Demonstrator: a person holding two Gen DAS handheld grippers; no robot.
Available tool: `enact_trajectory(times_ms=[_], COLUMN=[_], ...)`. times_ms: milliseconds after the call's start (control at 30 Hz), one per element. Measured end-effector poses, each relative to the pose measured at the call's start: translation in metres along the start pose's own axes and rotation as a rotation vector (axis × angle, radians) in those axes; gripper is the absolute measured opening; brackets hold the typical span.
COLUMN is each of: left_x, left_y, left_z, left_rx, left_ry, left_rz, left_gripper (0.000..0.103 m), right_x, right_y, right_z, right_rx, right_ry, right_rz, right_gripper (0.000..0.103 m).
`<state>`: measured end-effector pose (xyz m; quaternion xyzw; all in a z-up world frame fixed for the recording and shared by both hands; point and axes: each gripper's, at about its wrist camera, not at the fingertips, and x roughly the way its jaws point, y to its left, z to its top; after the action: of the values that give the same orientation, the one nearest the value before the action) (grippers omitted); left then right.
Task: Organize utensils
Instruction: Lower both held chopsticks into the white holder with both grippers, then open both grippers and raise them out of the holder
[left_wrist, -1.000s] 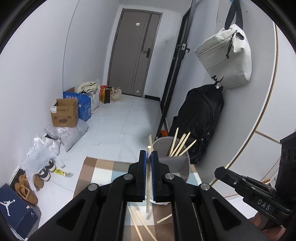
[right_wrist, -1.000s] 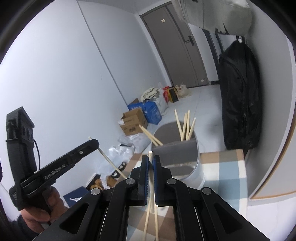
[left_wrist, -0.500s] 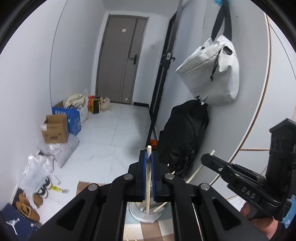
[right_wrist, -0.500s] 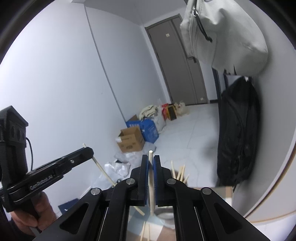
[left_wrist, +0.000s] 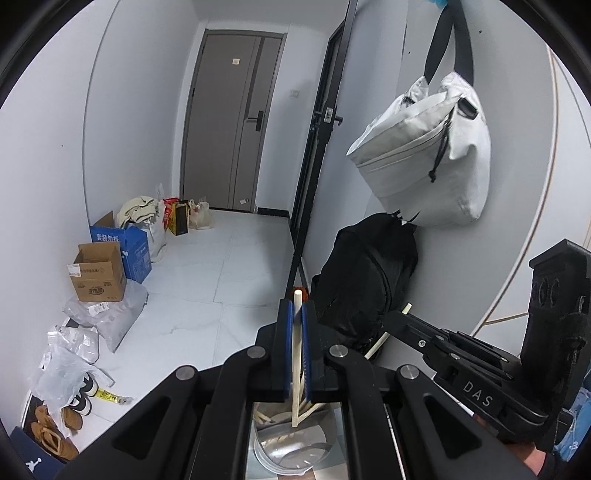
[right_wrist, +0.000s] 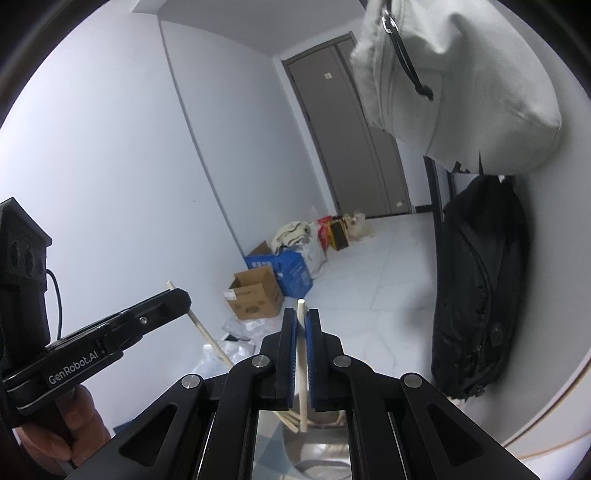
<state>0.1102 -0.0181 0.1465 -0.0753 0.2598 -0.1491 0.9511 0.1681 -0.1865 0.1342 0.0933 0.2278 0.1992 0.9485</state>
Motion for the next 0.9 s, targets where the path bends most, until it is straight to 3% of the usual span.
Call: enact_trajectory(times_ms=[333, 600, 900], left_x=[0.034, 0.044, 0.062], left_y=[0.017, 0.013, 0.017], left_z=[-0.008, -0.008, -0.029], left_rx=[-0.021, -0.008, -0.012], left_ry=[0.055, 0.044, 0.120], left_rz=[0.006, 0.011, -0.050], left_gripper=[0.001, 0.001, 0.001], right_x=[0.030, 0.042, 0.058], right_y=[-0.019, -0.022, -0.025], right_z=[-0.004, -0.010, -0.021], right_rx=[0.010, -0.014, -0.026], right_ry=[0.022, 0.046, 0.109], right_rz=[-0.014, -0.026, -0.029], right_gripper=[0.004, 0.004, 0.004])
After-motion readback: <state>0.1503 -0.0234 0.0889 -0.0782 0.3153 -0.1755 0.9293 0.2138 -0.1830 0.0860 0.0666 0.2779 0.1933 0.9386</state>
